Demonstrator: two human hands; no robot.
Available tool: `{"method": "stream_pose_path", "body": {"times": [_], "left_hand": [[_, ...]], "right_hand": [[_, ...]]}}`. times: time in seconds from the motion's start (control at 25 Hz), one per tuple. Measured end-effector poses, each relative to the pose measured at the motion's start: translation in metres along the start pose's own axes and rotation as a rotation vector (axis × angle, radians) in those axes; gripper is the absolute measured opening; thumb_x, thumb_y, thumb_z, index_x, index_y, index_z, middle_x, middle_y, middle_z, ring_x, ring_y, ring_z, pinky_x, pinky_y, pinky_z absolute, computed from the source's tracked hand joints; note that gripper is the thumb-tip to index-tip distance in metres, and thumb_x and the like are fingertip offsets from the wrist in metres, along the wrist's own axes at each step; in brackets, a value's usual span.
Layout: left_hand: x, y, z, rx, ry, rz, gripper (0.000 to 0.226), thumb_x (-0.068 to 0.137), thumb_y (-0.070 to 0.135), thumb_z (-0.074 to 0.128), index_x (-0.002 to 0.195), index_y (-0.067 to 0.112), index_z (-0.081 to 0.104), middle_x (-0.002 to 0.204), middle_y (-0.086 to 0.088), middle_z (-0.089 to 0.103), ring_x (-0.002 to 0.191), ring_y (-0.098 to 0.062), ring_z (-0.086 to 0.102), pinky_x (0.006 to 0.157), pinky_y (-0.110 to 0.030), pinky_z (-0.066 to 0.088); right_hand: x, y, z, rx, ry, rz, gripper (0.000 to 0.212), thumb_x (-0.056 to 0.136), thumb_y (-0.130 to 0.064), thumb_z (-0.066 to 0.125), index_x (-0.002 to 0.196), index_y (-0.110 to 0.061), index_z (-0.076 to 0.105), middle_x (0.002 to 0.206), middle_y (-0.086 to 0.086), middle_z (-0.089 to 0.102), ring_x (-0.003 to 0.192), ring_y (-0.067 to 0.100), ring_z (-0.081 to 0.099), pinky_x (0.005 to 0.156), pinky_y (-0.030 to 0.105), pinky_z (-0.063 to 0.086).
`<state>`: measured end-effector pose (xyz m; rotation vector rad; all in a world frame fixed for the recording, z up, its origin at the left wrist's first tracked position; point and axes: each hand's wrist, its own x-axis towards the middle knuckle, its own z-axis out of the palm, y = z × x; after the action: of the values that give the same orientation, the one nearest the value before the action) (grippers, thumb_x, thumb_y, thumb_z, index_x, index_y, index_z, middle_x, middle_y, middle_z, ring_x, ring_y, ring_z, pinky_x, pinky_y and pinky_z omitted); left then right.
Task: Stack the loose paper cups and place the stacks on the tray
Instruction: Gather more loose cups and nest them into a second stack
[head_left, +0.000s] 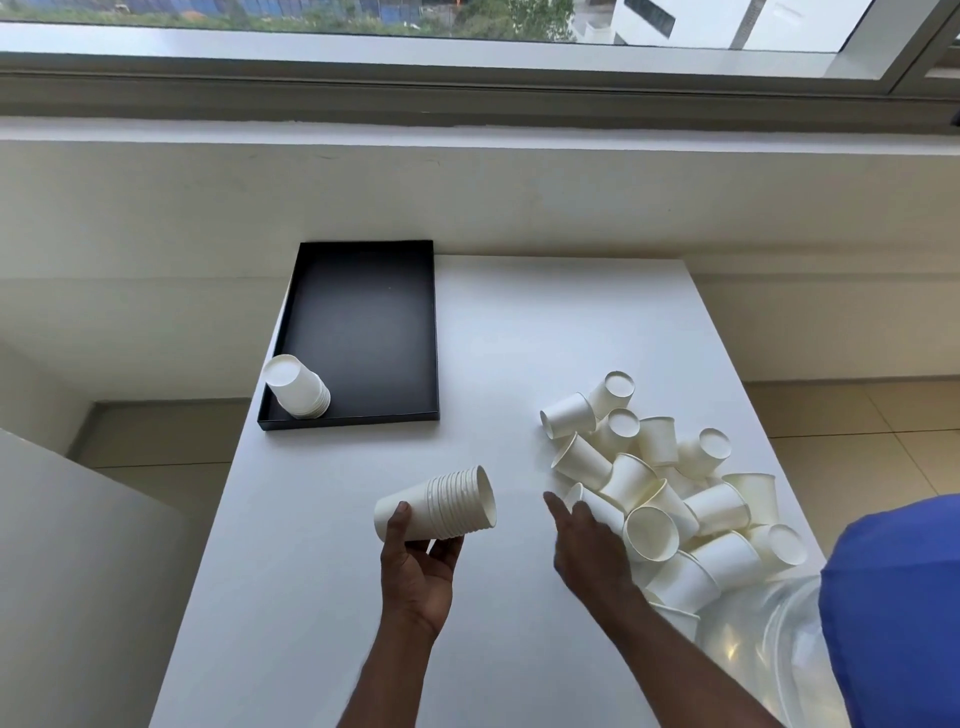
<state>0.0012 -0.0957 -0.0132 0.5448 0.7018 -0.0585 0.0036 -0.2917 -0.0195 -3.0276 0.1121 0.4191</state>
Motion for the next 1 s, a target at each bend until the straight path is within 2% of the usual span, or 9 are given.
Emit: {"method": "stream_pose_path", "body": {"times": [0.08,0.16,0.24,0.32,0.44,0.56,0.84,0.92,1.0], "left_hand": [[0.002,0.001,-0.002,-0.008,0.014,0.001,0.069,0.052,0.035,0.079,0.115,0.016,0.059,0.114,-0.012,0.063,0.098,-0.031,0.064,0.090,-0.045,0.054],[0.003,0.002,-0.003,-0.009,0.023,0.005,0.070,0.052,0.035,0.079,0.116,0.016,0.058,0.114,-0.011,0.063,0.098,-0.031,0.064,0.088,-0.044,0.056],[0.004,0.004,-0.004,-0.012,0.030,0.011,0.069,0.053,0.036,0.079,0.116,0.016,0.058,0.114,-0.012,0.063,0.098,-0.032,0.064,0.089,-0.044,0.054],[0.005,0.006,-0.003,-0.018,0.040,0.014,0.069,0.052,0.037,0.079,0.115,0.016,0.059,0.114,-0.013,0.063,0.098,-0.032,0.063,0.090,-0.045,0.053],[0.008,0.007,0.000,-0.017,0.058,0.021,0.068,0.052,0.038,0.078,0.113,0.016,0.060,0.114,-0.013,0.064,0.097,-0.032,0.063,0.090,-0.045,0.052],[0.010,0.007,0.004,-0.008,0.055,0.026,0.068,0.053,0.037,0.079,0.115,0.016,0.059,0.115,-0.014,0.063,0.099,-0.033,0.063,0.092,-0.045,0.052],[0.014,0.009,0.011,-0.013,0.033,0.049,0.069,0.053,0.036,0.078,0.116,0.015,0.058,0.111,-0.012,0.062,0.100,-0.033,0.062,0.093,-0.045,0.051],[0.016,0.012,0.010,-0.016,0.044,0.047,0.070,0.052,0.036,0.079,0.115,0.017,0.058,0.111,-0.011,0.062,0.100,-0.032,0.062,0.092,-0.045,0.052],[0.017,0.014,0.007,-0.028,0.059,0.049,0.070,0.051,0.037,0.079,0.115,0.017,0.058,0.111,-0.010,0.063,0.100,-0.031,0.062,0.092,-0.044,0.052]], "right_hand": [[0.001,0.005,0.003,-0.077,-0.069,0.022,0.039,0.071,-0.006,0.070,0.109,-0.013,0.061,0.088,0.010,0.059,0.059,0.028,0.065,0.048,0.035,0.049],[0.009,0.008,0.008,-0.015,-0.048,0.095,0.040,0.035,0.005,0.085,0.060,-0.011,0.058,0.059,0.008,0.052,0.033,0.024,0.053,0.031,0.029,0.040],[0.014,0.001,0.007,0.124,0.026,0.104,0.043,0.030,0.005,0.086,0.052,-0.012,0.053,0.053,0.007,0.050,0.030,0.024,0.050,0.028,0.026,0.037],[0.007,-0.020,-0.015,0.299,0.004,0.153,0.033,0.051,-0.010,0.086,0.059,-0.013,0.055,0.056,0.007,0.053,0.037,0.026,0.055,0.032,0.027,0.040],[0.004,-0.046,-0.041,0.548,0.324,0.238,0.028,0.091,-0.028,0.055,0.069,-0.014,0.046,0.062,0.004,0.055,0.057,0.030,0.054,0.049,0.034,0.041],[0.003,-0.062,-0.050,0.854,0.402,0.193,0.033,0.097,-0.023,0.044,0.065,-0.019,0.034,0.056,-0.005,0.040,0.060,0.023,0.040,0.055,0.034,0.034],[0.008,-0.076,-0.039,1.106,-0.035,-0.037,0.027,0.098,-0.027,0.040,0.078,-0.017,0.055,0.063,-0.002,0.053,0.056,0.010,0.046,0.057,0.030,0.038],[0.022,-0.063,-0.031,0.940,0.143,0.043,0.018,0.095,-0.020,0.045,0.101,-0.021,0.061,0.073,0.002,0.061,0.065,0.018,0.058,0.061,0.031,0.044],[0.042,-0.038,-0.018,0.392,0.227,0.046,0.040,0.091,-0.013,0.048,0.130,-0.020,0.049,0.094,0.010,0.062,0.076,0.030,0.065,0.063,0.037,0.049]]}}
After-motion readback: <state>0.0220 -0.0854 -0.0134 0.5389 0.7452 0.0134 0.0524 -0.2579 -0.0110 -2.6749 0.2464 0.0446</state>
